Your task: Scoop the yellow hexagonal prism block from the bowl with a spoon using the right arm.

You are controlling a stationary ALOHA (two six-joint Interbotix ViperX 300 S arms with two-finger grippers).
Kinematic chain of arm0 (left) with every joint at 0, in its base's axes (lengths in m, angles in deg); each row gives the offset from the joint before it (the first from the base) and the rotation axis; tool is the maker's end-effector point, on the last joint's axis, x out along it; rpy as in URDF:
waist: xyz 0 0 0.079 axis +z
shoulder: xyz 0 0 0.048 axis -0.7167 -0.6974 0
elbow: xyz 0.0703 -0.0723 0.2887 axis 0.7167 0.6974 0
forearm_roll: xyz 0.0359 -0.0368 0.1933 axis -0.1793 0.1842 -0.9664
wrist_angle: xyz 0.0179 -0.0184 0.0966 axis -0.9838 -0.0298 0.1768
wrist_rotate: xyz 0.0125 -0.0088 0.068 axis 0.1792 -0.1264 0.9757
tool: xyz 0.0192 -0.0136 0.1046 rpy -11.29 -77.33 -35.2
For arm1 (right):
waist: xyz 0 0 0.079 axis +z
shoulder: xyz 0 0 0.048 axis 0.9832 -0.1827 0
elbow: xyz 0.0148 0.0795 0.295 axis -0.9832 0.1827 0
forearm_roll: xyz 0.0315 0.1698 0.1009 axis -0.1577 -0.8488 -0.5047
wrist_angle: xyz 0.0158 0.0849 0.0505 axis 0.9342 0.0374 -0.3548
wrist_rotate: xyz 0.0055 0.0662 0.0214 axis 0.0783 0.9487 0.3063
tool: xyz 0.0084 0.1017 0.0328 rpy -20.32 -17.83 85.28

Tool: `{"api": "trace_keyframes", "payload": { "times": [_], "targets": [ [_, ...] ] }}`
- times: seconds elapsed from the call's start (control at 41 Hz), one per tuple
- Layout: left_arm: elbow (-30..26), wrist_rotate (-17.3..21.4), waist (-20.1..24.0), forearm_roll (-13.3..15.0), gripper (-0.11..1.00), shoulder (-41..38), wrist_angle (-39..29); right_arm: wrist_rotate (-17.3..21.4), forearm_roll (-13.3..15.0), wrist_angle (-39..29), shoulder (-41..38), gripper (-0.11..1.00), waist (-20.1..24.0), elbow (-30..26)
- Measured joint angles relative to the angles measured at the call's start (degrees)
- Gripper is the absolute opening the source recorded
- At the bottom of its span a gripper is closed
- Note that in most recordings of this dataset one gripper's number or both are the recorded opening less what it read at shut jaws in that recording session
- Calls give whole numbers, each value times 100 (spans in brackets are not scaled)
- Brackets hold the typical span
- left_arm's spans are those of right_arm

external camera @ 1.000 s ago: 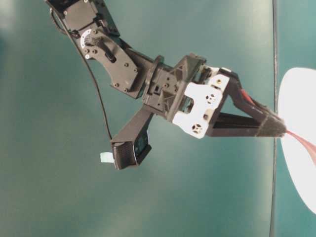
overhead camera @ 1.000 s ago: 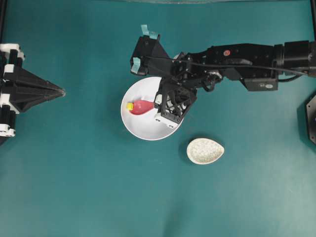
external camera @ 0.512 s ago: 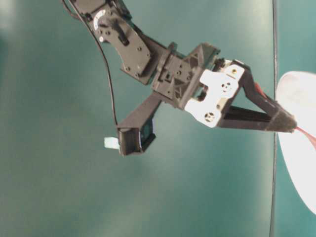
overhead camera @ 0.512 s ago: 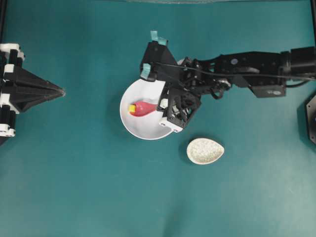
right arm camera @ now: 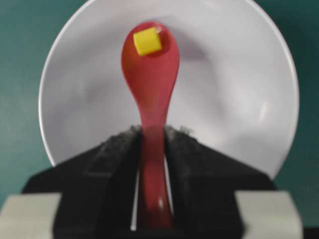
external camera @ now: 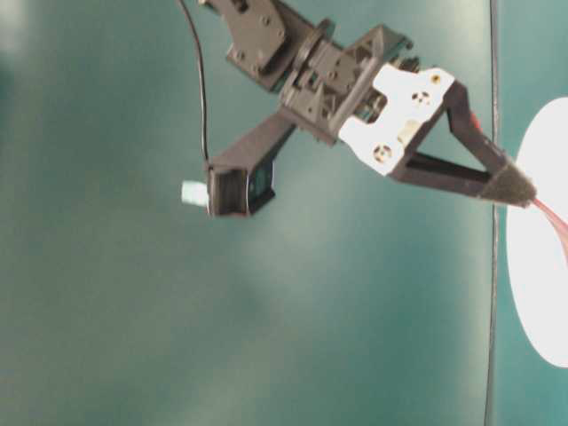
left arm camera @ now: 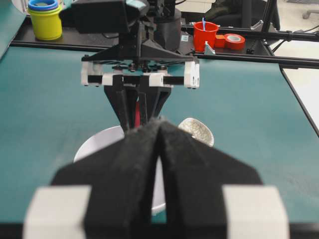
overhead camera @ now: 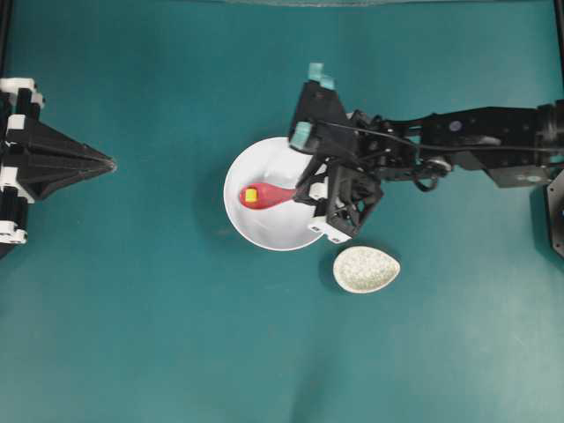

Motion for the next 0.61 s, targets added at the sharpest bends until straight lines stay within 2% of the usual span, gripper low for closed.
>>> {"api": "trace_keyframes", "payload": {
  "times": [0.39,0.61],
  "targets": [
    [0,0,9,0,-1,0,0,9,-53,1336,677,23,88,949],
    [0,0,9,0,-1,0,0,9,-53,1503,1116,23,88,1143]
  ]
}}
